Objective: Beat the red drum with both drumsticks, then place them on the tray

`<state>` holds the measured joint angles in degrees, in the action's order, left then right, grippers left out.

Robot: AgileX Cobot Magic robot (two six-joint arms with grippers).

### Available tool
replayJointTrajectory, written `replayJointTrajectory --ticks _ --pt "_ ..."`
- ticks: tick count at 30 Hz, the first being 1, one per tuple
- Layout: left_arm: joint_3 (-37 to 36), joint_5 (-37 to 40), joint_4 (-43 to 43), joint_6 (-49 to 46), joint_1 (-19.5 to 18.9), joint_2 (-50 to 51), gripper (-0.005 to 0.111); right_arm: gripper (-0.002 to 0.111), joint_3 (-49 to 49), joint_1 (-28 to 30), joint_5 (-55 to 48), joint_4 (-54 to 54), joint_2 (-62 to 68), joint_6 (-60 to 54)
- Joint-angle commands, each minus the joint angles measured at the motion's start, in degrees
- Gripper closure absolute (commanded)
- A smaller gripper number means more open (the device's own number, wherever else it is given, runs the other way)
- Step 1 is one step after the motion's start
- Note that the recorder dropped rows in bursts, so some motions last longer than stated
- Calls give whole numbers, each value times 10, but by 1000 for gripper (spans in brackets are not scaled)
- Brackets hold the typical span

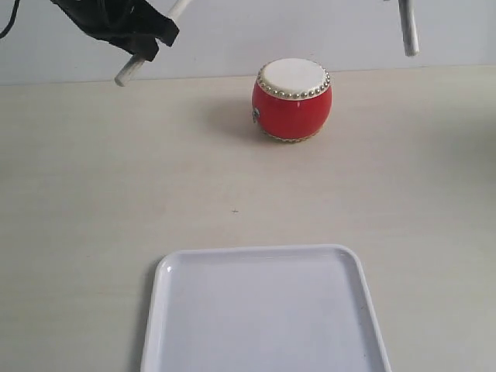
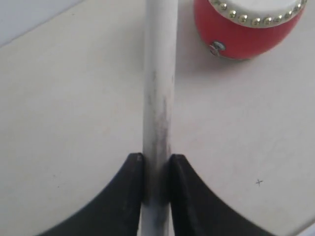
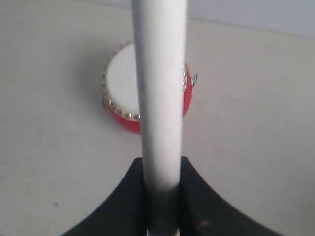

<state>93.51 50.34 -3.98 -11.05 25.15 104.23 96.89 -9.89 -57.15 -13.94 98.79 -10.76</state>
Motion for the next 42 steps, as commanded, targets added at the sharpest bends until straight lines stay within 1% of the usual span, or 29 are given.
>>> replayJointTrajectory --ticks 1,4,7,10,12,17,22,29,32,34,38,40,42 --pt "58 64 -41 -36 -6 46 107 108 67 -1 -47 46 32 34" --pt "110 118 -45 -34 -6 85 107 108 118 -1 -127 49 69 47" --pt "139 144 -53 -32 -6 109 107 108 139 -1 -128 28 101 51" --pt "144 172 -44 -38 -6 120 107 108 111 -7 -128 -12 110 49" --pt "144 180 -24 -38 -6 128 107 108 88 -18 -128 4 115 48" --pt "141 174 -19 -36 -6 145 107 108 1 -48 -128 85 132 47" --pt "141 170 -8 -38 6 172 107 108 -48 -48 -128 80 142 34" --pt "141 144 -4 -50 11 193 107 108 -66 -48 -128 85 142 19" --pt "141 163 -3 -50 11 185 107 108 -66 -48 -128 85 142 19" --pt "141 195 -3 -50 11 184 107 108 -66 -48 -128 85 142 19" --pt "141 196 -3 -47 11 184 107 108 -66 -48 -128 81 142 19" --pt "141 196 -4 -15 11 183 107 108 -66 -48 -128 76 142 19" --pt "141 196 -10 -16 11 177 107 108 -66 -48 -128 76 142 19"
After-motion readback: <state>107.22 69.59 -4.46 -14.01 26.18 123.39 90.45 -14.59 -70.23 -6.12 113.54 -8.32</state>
